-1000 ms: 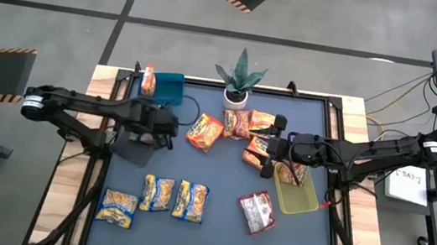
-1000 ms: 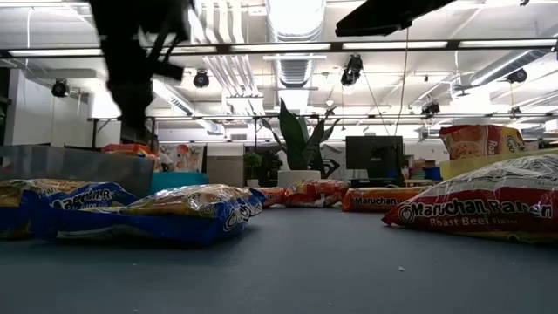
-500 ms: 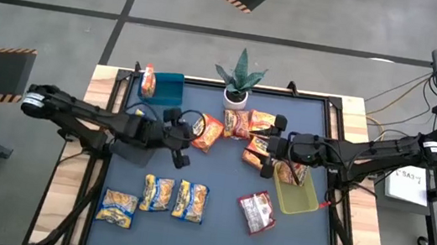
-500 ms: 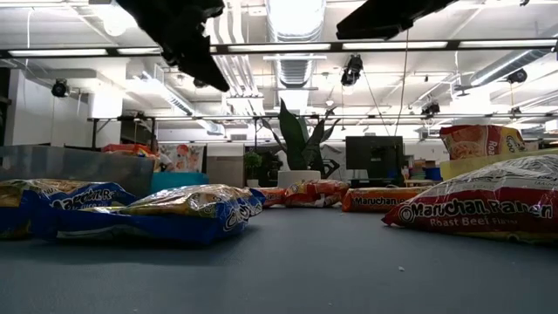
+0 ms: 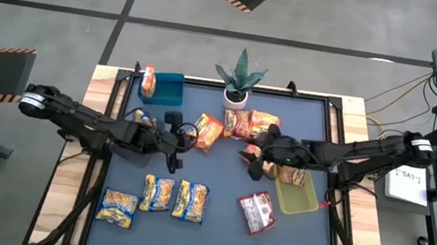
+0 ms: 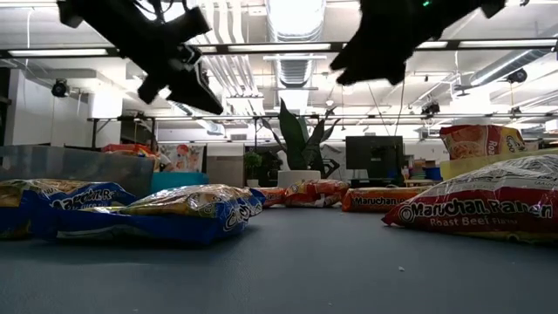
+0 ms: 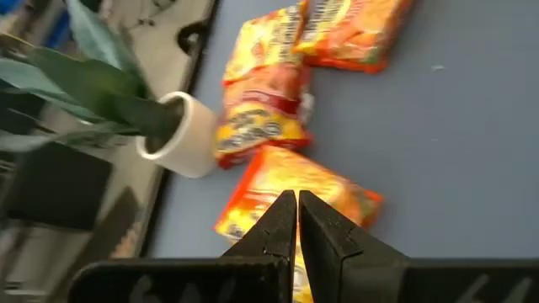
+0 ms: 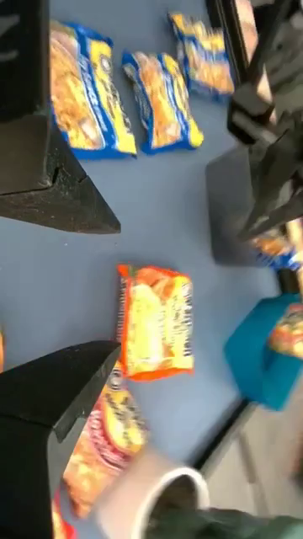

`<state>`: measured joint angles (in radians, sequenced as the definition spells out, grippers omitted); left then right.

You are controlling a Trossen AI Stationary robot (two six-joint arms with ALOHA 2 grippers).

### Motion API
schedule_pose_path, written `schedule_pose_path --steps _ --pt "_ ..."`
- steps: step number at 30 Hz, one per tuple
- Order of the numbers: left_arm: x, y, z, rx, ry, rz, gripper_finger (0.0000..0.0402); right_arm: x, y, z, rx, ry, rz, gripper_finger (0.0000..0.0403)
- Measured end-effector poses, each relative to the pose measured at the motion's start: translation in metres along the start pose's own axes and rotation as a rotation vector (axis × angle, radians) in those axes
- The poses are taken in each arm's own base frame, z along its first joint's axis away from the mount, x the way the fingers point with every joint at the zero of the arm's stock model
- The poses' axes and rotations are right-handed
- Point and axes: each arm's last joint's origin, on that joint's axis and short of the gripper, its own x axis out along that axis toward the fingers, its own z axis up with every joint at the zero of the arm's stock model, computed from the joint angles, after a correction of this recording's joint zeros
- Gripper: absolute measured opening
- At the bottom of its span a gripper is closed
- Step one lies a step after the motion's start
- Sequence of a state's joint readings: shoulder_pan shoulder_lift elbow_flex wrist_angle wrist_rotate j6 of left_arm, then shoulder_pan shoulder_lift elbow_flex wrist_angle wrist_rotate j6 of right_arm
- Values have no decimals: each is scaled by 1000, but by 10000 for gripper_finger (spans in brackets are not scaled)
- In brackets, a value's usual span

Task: Sort Maruchan noodles
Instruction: Put the orange noodle pack into the blue bin

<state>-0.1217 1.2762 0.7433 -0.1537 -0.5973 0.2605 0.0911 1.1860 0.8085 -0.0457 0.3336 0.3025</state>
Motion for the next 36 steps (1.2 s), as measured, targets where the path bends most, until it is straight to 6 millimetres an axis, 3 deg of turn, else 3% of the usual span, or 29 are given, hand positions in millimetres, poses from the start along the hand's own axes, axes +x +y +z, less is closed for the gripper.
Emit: schedule_pose_path --steps 4,9,12,23,30,36 --pt "3 15 5 38 -41 40 0 21 -4 16 64 51 -64 188" --pt "-9 26 10 37 -207 -100 0 58 -9 37 65 160 -112 158" --pt "-15 27 -1 -17 -267 -85 0 86 -14 44 86 202 -144 135" --pt "-47 41 -29 -70 -379 63 0 190 -36 26 129 335 -201 15" --pt "-54 43 -36 -90 -411 76 0 223 -35 12 91 377 -216 9" --pt "-52 42 -36 -110 -412 72 0 224 -27 5 73 463 -98 9"
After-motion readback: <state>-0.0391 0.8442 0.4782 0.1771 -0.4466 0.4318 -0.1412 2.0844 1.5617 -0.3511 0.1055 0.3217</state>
